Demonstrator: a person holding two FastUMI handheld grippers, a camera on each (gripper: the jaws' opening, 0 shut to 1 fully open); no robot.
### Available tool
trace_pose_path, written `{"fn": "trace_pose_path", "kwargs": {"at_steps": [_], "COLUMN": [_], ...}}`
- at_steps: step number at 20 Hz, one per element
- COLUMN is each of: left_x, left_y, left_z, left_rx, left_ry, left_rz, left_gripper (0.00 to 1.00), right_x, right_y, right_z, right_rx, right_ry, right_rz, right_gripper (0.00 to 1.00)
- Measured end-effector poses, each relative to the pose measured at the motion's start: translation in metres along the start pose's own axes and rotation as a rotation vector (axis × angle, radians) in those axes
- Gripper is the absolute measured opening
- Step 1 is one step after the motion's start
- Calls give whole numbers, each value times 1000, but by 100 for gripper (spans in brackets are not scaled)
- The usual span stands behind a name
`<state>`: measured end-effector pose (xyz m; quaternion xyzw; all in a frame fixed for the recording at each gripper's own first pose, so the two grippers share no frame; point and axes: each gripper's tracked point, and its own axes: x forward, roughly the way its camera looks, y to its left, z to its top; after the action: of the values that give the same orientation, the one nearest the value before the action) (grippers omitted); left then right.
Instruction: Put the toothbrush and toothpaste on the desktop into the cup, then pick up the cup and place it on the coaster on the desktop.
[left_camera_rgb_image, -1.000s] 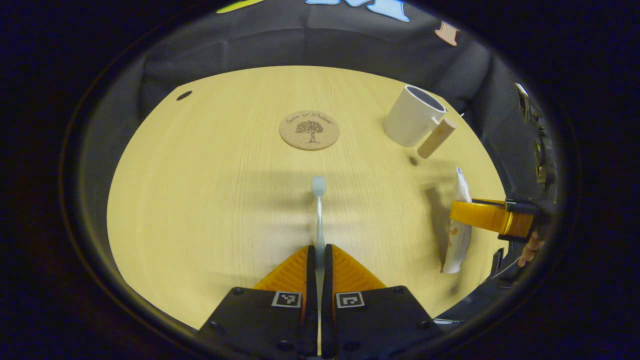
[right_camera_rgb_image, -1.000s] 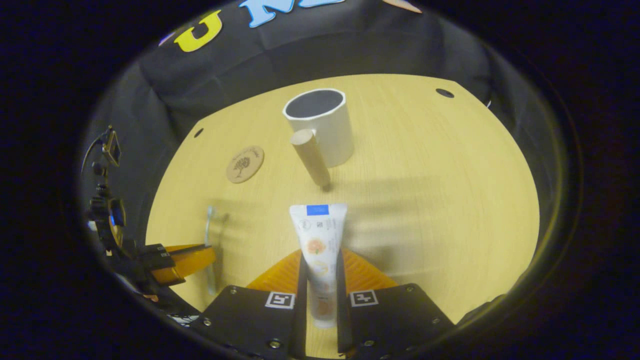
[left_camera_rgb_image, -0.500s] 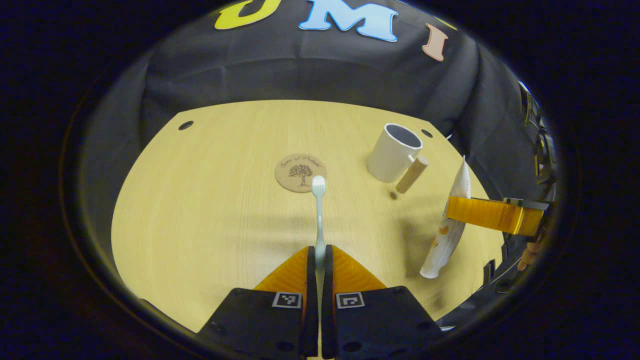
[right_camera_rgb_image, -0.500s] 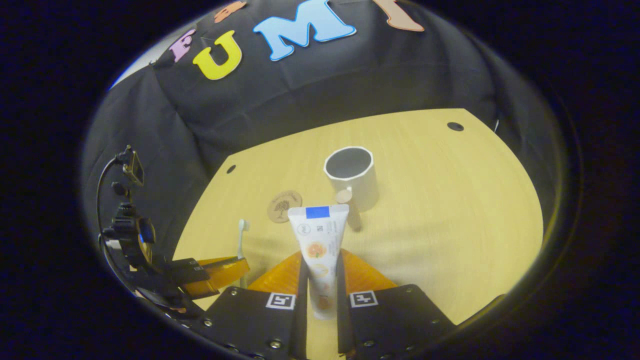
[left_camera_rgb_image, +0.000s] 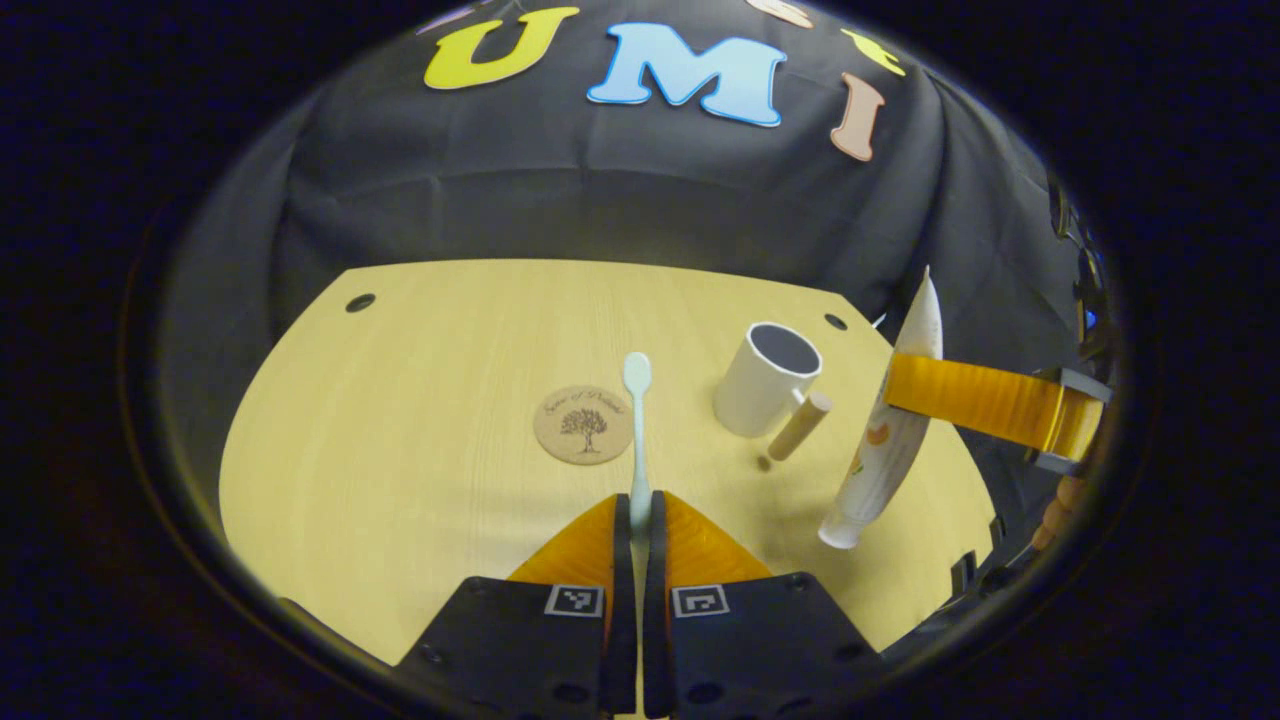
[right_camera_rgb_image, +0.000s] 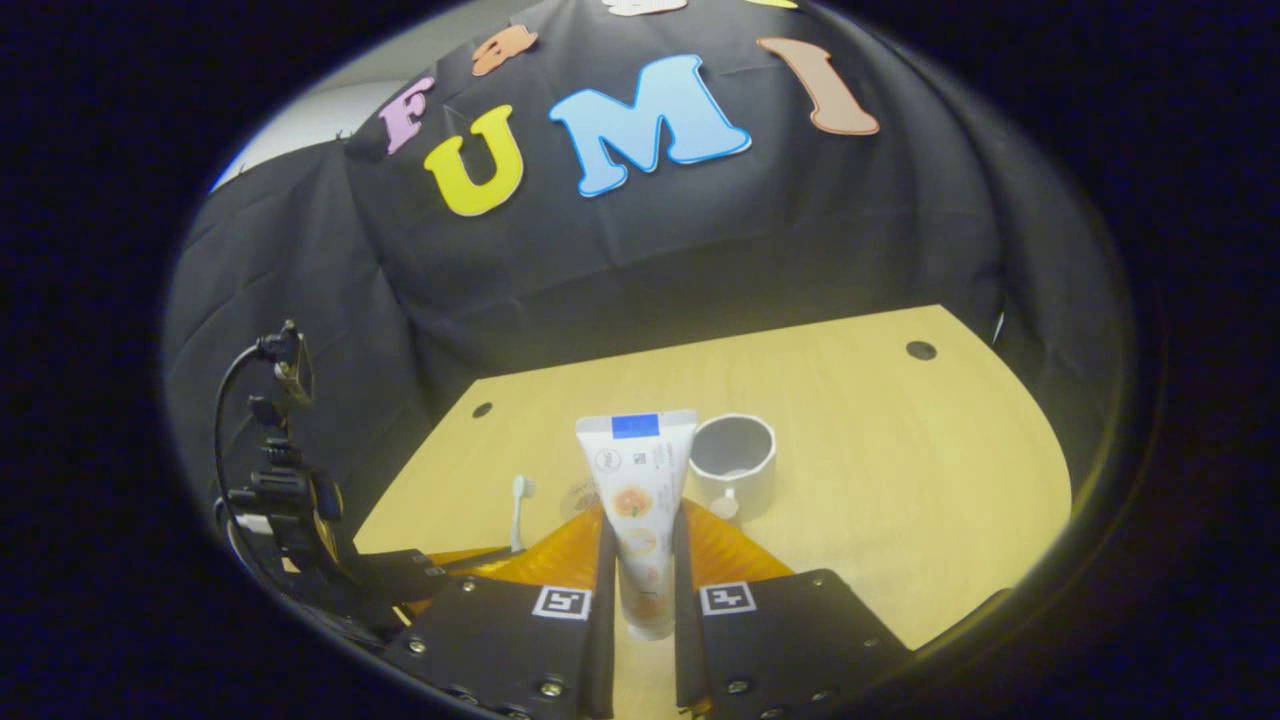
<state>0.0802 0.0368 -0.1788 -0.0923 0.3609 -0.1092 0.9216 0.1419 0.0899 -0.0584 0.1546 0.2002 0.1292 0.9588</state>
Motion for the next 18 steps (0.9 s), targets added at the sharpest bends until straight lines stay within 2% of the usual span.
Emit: {"fn": "trace_pose_path", "kwargs": {"at_steps": [8, 9, 11, 12, 16, 17, 18], "left_x": [8, 10, 10, 9, 5, 3, 1], "left_y": [-9, -10, -11, -12, -10, -10, -8], "left_z": [59, 66, 77, 83, 92, 93, 95], "left_rx": [13, 12, 11, 11, 12, 7, 5], "left_ry": [-173, -195, -238, -258, -292, -298, -308], "left_rz": [-42, -47, -61, -69, -76, -80, -76], "left_gripper": [11, 11, 11, 11, 10, 11, 10], "right_x": [15, 18, 24, 27, 50, 57, 62], "right_y": [-14, -17, -25, -29, -41, -44, -47], "right_z": [61, 69, 84, 89, 103, 104, 103], "right_rx": [40, 45, 55, 62, 86, 83, 71], "right_ry": [-149, -174, -222, -239, -268, -270, -273], "right_rz": [-49, -62, -98, -115, -163, -175, -187], "right_gripper": [25, 21, 29, 25, 25, 21, 25]}}
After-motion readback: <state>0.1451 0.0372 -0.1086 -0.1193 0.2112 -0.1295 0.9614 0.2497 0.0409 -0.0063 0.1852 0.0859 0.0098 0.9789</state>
